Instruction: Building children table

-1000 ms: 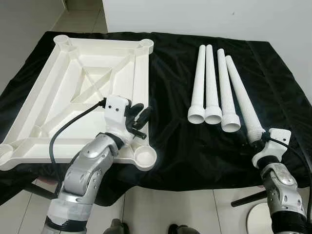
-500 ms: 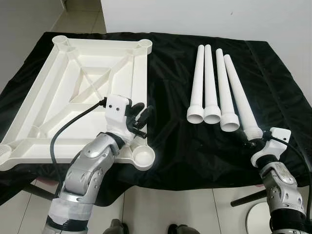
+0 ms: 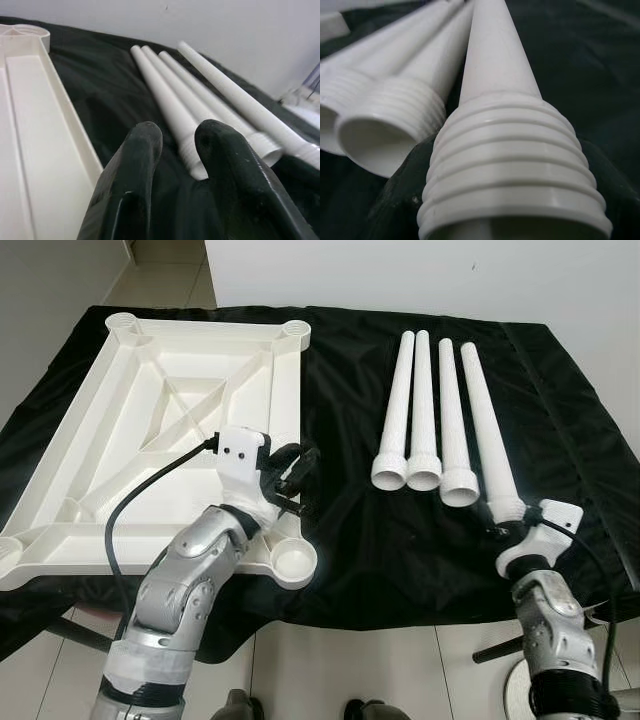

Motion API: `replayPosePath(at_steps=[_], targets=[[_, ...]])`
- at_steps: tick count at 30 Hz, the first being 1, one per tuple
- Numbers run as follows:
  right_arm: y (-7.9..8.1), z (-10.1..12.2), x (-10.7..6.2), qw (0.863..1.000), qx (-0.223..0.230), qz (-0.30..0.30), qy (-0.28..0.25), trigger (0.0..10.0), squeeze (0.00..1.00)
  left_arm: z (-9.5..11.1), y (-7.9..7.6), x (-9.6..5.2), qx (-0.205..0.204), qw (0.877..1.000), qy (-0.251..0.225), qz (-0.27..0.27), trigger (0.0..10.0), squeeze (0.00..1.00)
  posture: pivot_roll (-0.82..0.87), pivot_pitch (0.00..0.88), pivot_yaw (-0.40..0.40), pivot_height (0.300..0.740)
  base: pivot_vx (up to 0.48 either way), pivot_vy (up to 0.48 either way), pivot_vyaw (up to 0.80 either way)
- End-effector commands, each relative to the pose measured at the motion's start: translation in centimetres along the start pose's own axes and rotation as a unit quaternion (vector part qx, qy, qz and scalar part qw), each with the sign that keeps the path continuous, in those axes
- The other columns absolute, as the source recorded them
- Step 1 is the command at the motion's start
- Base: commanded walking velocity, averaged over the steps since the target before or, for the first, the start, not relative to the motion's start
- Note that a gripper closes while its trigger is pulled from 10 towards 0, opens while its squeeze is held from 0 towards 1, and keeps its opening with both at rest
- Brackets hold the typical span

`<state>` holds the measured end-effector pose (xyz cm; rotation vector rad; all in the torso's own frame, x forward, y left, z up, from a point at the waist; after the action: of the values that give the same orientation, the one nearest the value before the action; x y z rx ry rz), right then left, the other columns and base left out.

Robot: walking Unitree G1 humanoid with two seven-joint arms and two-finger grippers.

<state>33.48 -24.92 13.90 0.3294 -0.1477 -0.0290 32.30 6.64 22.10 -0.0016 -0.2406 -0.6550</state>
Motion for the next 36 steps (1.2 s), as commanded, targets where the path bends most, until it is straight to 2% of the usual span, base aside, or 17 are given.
replayPosePath(at_steps=[1,4,5,9,10,11,12,14,18,21,23,26,27,29,32,33,36], targets=[[0.8,1.8,0.2,0.999,-0.02,0.012,-0.043,10.0,0.0,0.0,-0.6,0.0,-0.015,0.999,-0.004,-0.043,10.0,0.0,0.01,0.11,-0.008,0.74,0.0,0.0,0.0],[2.0,2.7,0.2,0.996,-0.006,0.049,-0.074,10.0,0.0,0.2,-0.6,0.3,-0.031,0.998,-0.011,-0.061,10.0,0.0,0.0,0.082,-0.013,0.74,0.0,0.0,0.0],[2.0,2.7,0.2,0.996,-0.006,0.049,-0.074,10.0,0.0,0.2,-0.6,0.3,-0.031,0.998,-0.011,-0.061,10.0,0.0,0.0,0.082,-0.013,0.74,0.0,0.0,0.0],[3.9,4.2,0.2,0.99,-0.015,0.088,-0.113,10.0,0.0,0.6,-0.4,0.5,-0.054,0.995,-0.021,-0.082,10.0,0.0,0.0,0.064,-0.014,0.74,0.0,0.0,0.0],[4.3,4.2,0.2,0.989,-0.015,0.097,-0.115,10.0,0.0,0.7,-0.3,0.5,-0.062,0.994,-0.022,-0.085,10.0,0.16,0.0,0.064,-0.014,0.74,0.0,0.0,0.0],[4.7,4.2,0.1,0.988,-0.016,0.105,-0.115,10.0,0.0,0.8,-0.3,0.6,-0.07,0.993,-0.024,-0.087,10.0,0.99,0.0,0.063,-0.014,0.74,0.0,0.0,0.0],[5.0,4.1,0.1,0.987,-0.016,0.111,-0.114,10.0,0.0,0.8,-0.1,0.7,-0.079,0.993,-0.026,-0.088,10.0,1.0,0.0,0.061,-0.016,0.74,0.0,0.0,0.0],[5.7,3.9,0.1,0.986,-0.017,0.126,-0.109,10.0,0.0,1.1,-0.1,0.8,-0.095,0.99,-0.028,-0.097,10.0,1.0,0.0,0.059,-0.016,0.74,0.0,0.0,0.0],[6.2,3.7,0.0,0.985,-0.017,0.135,-0.107,10.0,0.0,1.3,-0.1,0.9,-0.095,0.99,-0.029,-0.102,10.0,1.0,0.0,0.059,-0.016,0.74,0.0,0.0,0.0],[7.0,3.2,0.0,0.983,-0.022,0.152,-0.099,10.0,0.0,1.7,0.1,1.2,-0.083,0.99,-0.031,-0.107,10.0,1.0,0.0,0.057,-0.018,0.74,0.0,0.0,0.0],[8.6,2.1,-0.2,0.978,-0.029,0.19,-0.08,10.0,0.0,2.4,0.4,1.8,-0.074,0.991,-0.034,-0.108,10.0,1.0,0.01,0.065,-0.022,0.74,0.0,0.0,0.0],[9.1,1.8,-0.3,0.976,-0.031,0.204,-0.074,10.0,0.0,2.6,0.6,2.0,-0.074,0.991,-0.033,-0.108,10.0,1.0,0.01,0.065,-0.022,0.74,0.0,0.0,0.0],[9.7,1.5,-0.5,0.973,-0.036,0.219,-0.067,10.0,0.0,2.7,0.6,2.3,-0.089,0.989,-0.033,-0.11,10.0,0.0,0.01,0.071,-0.023,0.74,0.0,0.0,0.0],[10.6,1.0,-0.5,0.969,-0.042,0.238,-0.058,10.0,0.0,2.6,0.7,2.9,-0.139,0.983,-0.008,-0.117,10.0,0.0,0.01,0.084,-0.026,0.74,0.0,0.0,0.0],[10.8,0.9,-0.4,0.968,-0.043,0.243,-0.056,10.0,0.0,2.6,0.7,3.0,-0.153,0.981,0.0,-0.121,10.0,0.0,0.01,0.084,-0.026,0.74,0.0,0.0,0.0],[12.2,0.8,-0.5,0.959,-0.053,0.272,-0.057,10.0,0.0,2.0,1.0,3.6,-0.18,0.976,0.029,-0.117,10.0,0.0,0.01,0.09,-0.021,0.74,0.0,0.0,0.0],[12.7,0.8,-0.5,0.955,-0.059,0.283,-0.058,10.0,0.0,1.7,1.2,3.8,-0.189,0.974,0.04,-0.115,10.0,0.0,0.01,0.09,-0.021,0.74,0.0,0.0,0.0]])
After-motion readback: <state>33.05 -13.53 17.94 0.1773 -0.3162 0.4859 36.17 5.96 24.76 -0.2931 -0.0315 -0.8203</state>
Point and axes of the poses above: a point about 5 cm out from each wrist's last joint towards the gripper, its own x axis pointing out of the wrist towards the gripper, its own z axis along the axis of the wrist's last joint, y = z × x, the point moved 4 cm from there along x, pointing out of the wrist towards the gripper, and after that the axes turned 13 degrees about x, right-handed, at the moved point
